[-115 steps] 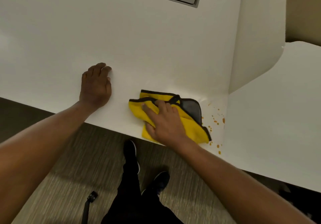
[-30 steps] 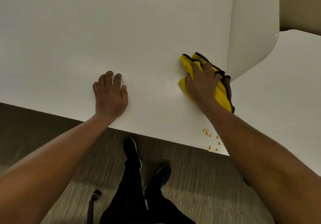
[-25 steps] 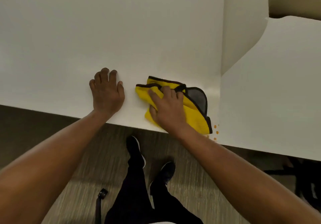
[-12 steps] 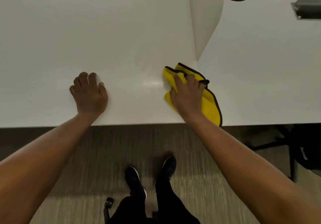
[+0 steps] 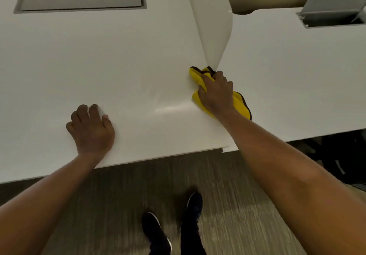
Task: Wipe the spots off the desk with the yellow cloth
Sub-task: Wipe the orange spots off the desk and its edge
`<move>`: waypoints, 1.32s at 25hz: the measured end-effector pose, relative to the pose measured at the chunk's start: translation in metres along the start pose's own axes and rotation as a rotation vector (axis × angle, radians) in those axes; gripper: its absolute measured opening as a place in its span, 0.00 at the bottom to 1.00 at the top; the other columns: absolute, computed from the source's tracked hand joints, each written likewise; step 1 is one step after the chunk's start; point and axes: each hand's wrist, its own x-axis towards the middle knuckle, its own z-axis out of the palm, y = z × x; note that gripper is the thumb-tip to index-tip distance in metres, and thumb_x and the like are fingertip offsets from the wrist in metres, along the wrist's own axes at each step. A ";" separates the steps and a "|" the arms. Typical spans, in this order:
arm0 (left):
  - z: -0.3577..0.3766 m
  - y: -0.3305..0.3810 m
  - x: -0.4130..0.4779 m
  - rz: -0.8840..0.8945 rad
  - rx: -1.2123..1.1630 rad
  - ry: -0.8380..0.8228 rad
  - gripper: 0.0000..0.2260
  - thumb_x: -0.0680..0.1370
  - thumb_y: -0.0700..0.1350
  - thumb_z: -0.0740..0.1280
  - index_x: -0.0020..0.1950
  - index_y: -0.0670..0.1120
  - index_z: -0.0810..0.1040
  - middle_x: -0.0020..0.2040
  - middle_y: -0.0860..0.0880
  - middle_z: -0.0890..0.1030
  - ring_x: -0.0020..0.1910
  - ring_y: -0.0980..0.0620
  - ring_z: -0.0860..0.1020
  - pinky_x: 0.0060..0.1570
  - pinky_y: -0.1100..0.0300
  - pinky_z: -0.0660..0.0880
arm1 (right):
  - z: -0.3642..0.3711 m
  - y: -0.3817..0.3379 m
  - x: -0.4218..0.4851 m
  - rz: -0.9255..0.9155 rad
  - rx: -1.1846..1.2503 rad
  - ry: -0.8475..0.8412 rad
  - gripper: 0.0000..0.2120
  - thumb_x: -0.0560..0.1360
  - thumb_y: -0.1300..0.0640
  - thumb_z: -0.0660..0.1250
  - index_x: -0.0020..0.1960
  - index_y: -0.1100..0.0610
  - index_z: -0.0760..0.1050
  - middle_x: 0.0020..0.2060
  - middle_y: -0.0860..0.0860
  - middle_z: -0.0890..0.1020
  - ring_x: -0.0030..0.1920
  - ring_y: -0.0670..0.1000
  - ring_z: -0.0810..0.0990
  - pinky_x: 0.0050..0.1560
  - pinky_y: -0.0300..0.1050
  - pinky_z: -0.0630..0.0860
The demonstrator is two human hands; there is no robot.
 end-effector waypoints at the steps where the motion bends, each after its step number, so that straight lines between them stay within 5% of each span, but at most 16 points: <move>1: 0.001 -0.001 0.000 0.006 -0.001 0.010 0.20 0.79 0.48 0.55 0.66 0.39 0.69 0.66 0.35 0.70 0.63 0.34 0.70 0.59 0.40 0.66 | 0.001 -0.005 0.008 0.010 -0.004 0.002 0.19 0.78 0.51 0.58 0.67 0.52 0.74 0.55 0.60 0.75 0.53 0.63 0.76 0.52 0.53 0.68; 11: -0.002 0.000 0.003 0.004 0.002 -0.030 0.17 0.80 0.47 0.58 0.65 0.38 0.68 0.66 0.34 0.69 0.64 0.33 0.69 0.60 0.39 0.65 | -0.009 0.027 -0.086 -0.129 0.042 -0.016 0.24 0.78 0.45 0.61 0.73 0.48 0.70 0.58 0.60 0.74 0.53 0.63 0.76 0.52 0.54 0.72; 20: -0.015 -0.001 0.003 -0.032 -0.011 -0.131 0.20 0.82 0.50 0.53 0.69 0.41 0.70 0.70 0.37 0.69 0.68 0.36 0.68 0.64 0.43 0.64 | -0.015 -0.006 -0.137 -0.007 -0.020 -0.010 0.23 0.78 0.46 0.58 0.70 0.51 0.71 0.60 0.64 0.74 0.56 0.65 0.75 0.54 0.56 0.68; 25: -0.027 -0.021 0.011 0.048 -0.100 -0.147 0.17 0.83 0.47 0.53 0.66 0.43 0.76 0.66 0.38 0.73 0.65 0.37 0.71 0.61 0.46 0.67 | -0.002 -0.123 -0.189 -0.361 0.047 -0.016 0.27 0.75 0.47 0.63 0.73 0.50 0.70 0.67 0.63 0.74 0.62 0.66 0.75 0.60 0.61 0.67; 28: -0.033 -0.036 0.020 0.087 -0.174 -0.199 0.18 0.84 0.47 0.53 0.65 0.42 0.77 0.66 0.37 0.74 0.65 0.35 0.72 0.62 0.45 0.69 | 0.016 -0.193 -0.208 -0.554 0.004 -0.088 0.30 0.77 0.49 0.59 0.78 0.42 0.59 0.77 0.60 0.63 0.74 0.64 0.65 0.68 0.65 0.61; 33: -0.031 -0.044 0.007 0.154 -0.190 -0.168 0.17 0.84 0.46 0.55 0.67 0.43 0.76 0.68 0.39 0.74 0.66 0.37 0.72 0.62 0.46 0.68 | 0.021 -0.152 -0.200 -0.864 -0.122 -0.001 0.37 0.76 0.60 0.59 0.80 0.41 0.51 0.81 0.57 0.53 0.78 0.65 0.58 0.72 0.70 0.58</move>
